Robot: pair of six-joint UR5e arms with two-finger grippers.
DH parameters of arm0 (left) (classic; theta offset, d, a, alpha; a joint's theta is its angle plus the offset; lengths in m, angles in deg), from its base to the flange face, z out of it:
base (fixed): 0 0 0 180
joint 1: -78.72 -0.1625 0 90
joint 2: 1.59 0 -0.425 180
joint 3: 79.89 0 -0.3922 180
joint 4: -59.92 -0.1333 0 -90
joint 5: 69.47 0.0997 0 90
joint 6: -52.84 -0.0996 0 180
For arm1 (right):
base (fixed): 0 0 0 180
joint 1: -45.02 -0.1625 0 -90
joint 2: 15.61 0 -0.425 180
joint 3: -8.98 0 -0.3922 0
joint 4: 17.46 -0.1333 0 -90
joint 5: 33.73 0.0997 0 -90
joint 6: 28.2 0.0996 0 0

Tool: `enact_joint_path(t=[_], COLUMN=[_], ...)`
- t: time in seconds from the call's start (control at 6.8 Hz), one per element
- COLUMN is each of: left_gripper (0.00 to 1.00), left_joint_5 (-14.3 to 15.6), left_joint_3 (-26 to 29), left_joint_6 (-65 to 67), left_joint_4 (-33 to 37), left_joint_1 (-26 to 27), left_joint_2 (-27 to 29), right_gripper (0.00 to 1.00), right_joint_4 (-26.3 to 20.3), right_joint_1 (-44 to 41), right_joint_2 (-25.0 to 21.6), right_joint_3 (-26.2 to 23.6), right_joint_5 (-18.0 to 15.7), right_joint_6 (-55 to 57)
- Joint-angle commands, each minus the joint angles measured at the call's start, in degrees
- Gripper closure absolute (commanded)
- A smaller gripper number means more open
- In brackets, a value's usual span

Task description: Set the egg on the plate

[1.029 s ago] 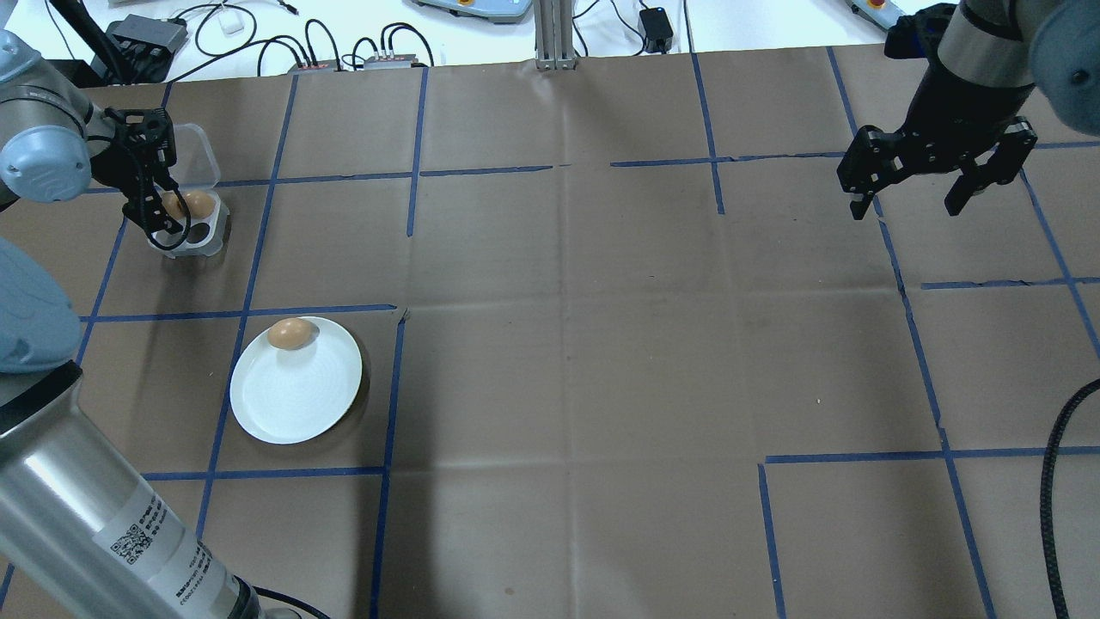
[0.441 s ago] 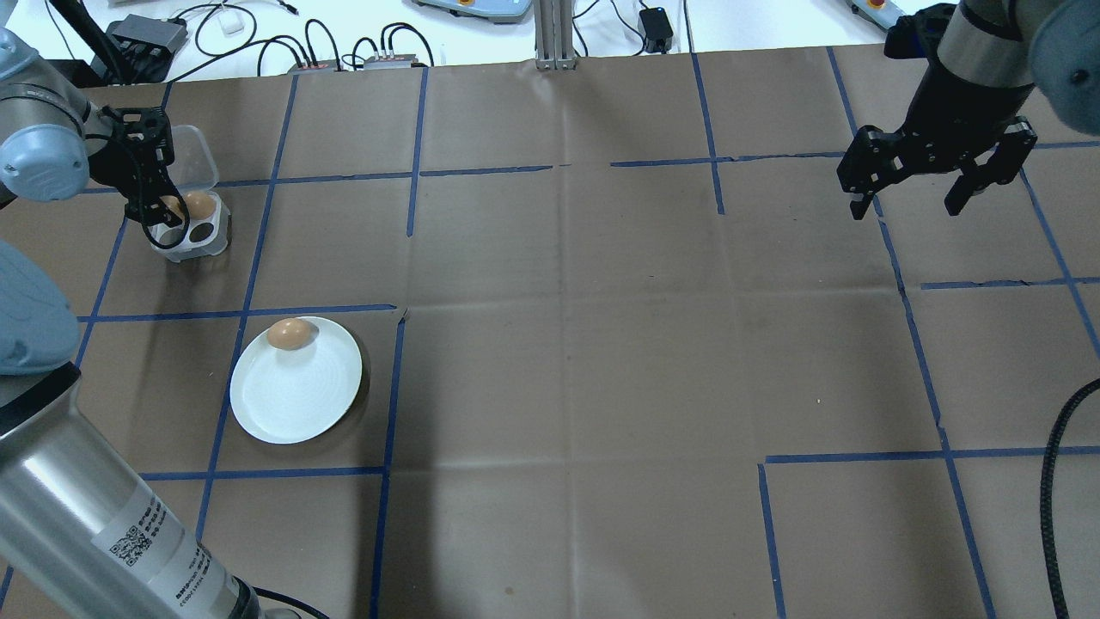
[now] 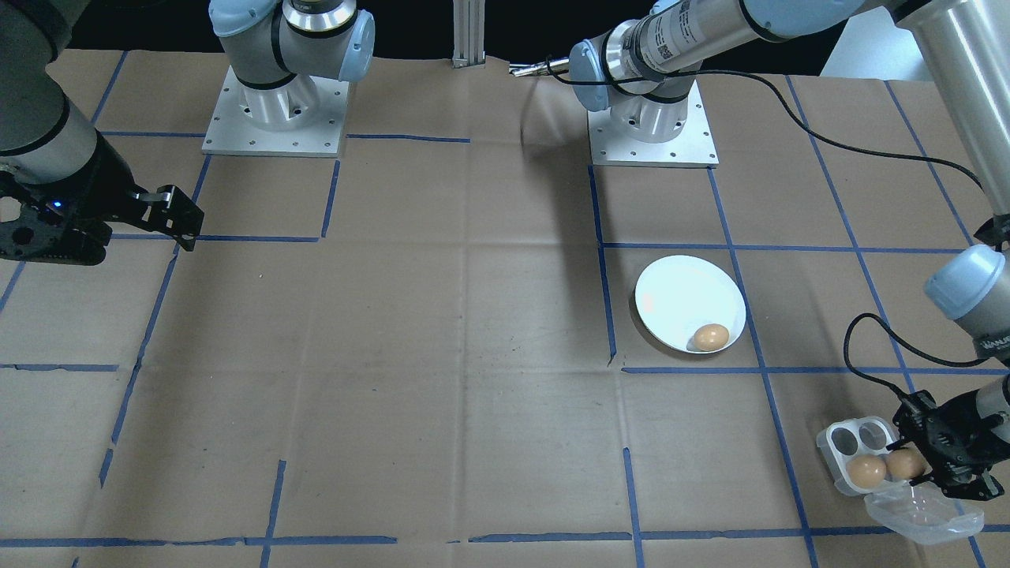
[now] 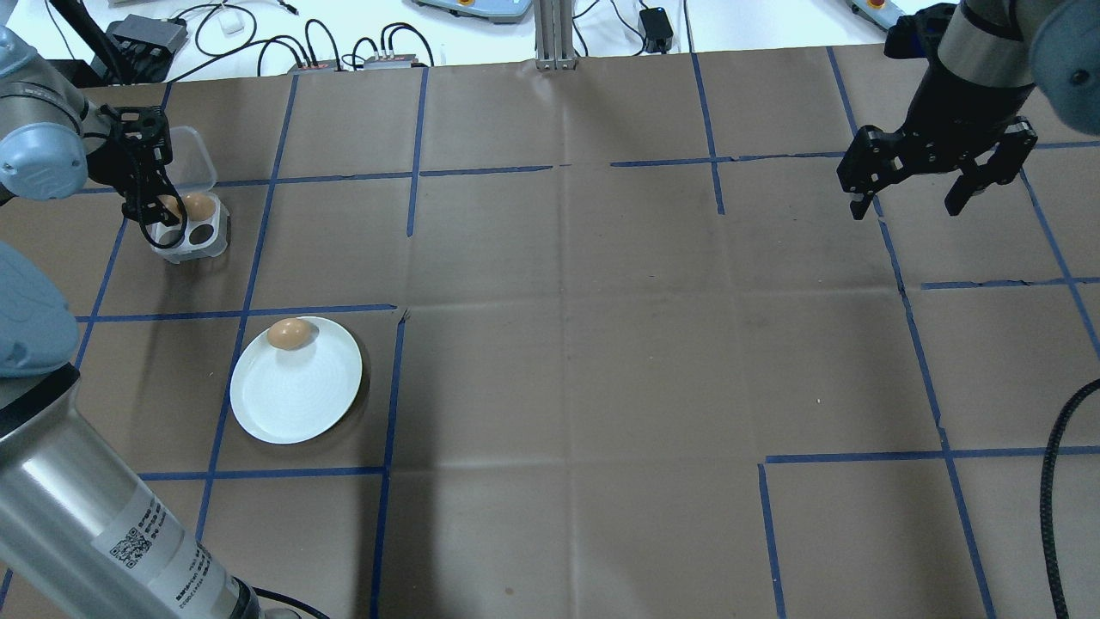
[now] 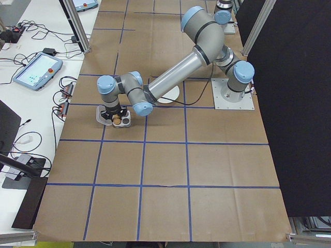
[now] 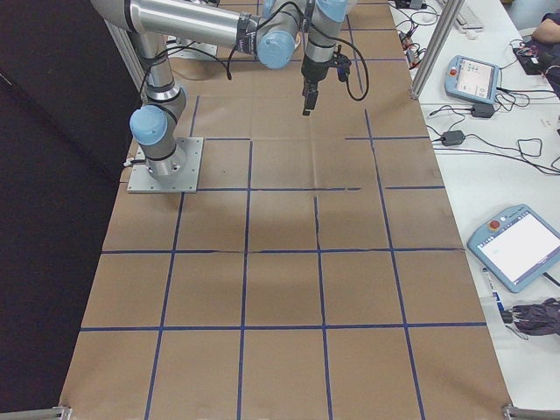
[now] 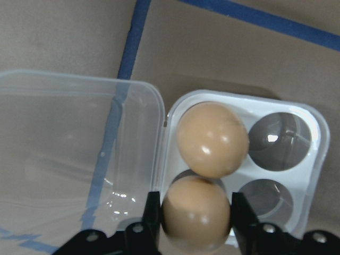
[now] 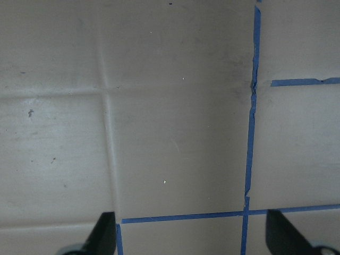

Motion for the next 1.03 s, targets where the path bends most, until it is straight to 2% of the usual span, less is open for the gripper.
enact_joint_path(t=[0.0,0.15,0.88], left_gripper=[1.0,1.0,0.99], left_joint_5=[0.0,0.0,0.5], left_joint_3=[-1.9,-5.1,-28.0], left_joint_6=[-4.6,-2.1,48.3], left_joint_4=[1.1,1.9,8.1], left_joint_1=[1.3,2.6,11.1], left_joint_2=[-3.8,-6.5,-26.2], right_gripper=[0.0,0.0,0.0], right_joint_4=[0.0,0.0,0.0], right_joint_1=[0.0,0.0,0.0], right_joint_2=[0.0,0.0,0.0], right_joint_3=[0.0,0.0,0.0], right_joint_5=[0.0,0.0,0.0], right_joint_6=[0.0,0.0,0.0])
